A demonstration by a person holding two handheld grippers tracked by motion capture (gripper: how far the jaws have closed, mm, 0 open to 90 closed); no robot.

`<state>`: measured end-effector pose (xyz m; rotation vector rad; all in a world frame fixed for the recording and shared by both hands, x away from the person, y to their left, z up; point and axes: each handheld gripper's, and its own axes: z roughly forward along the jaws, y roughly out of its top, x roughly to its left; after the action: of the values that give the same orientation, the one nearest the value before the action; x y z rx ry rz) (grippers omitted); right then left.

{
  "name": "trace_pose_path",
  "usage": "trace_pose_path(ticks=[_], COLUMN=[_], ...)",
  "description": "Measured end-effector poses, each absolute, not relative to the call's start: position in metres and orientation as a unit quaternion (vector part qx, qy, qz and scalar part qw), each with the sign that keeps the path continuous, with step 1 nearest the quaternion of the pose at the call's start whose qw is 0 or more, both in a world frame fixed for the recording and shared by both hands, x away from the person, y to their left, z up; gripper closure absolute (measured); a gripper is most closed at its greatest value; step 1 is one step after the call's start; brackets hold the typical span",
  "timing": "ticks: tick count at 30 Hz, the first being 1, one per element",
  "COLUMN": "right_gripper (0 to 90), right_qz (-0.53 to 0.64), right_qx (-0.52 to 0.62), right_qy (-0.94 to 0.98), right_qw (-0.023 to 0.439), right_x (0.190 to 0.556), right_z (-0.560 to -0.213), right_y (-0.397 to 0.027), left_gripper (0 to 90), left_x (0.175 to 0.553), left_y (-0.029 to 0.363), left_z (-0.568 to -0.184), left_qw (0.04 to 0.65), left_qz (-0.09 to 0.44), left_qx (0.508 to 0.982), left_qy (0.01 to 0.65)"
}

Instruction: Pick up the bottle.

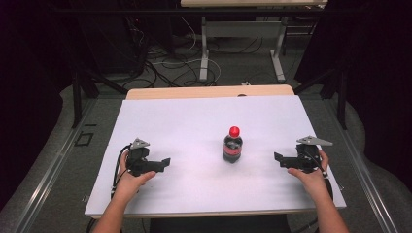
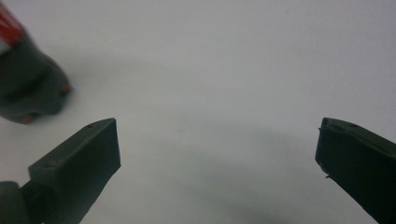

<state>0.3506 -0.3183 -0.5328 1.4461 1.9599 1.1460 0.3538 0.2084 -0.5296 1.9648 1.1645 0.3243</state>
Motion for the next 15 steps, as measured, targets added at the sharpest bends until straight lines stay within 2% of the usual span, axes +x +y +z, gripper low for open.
trace_pose_path(ticks=[8,15], right_gripper=[0.0,0.0], right_qz=[0.450,0.466], right_qx=[0.463,0.392], right_qy=[0.728,0.760], right_qw=[0.233,0.226], right_x=[0.330,0.327], right_z=[-0.502,-0.495], right_y=[-0.300,-0.260], left_gripper=[0.6,0.7], left_x=[0.337,0.328], left_y=[0.207,0.207], left_z=[-0.498,-0.481], left_qw=[0.444,0.476], left_qz=[0.153,0.152], left_qx=[0.782,0.765], left_qy=[0.410,0.407])
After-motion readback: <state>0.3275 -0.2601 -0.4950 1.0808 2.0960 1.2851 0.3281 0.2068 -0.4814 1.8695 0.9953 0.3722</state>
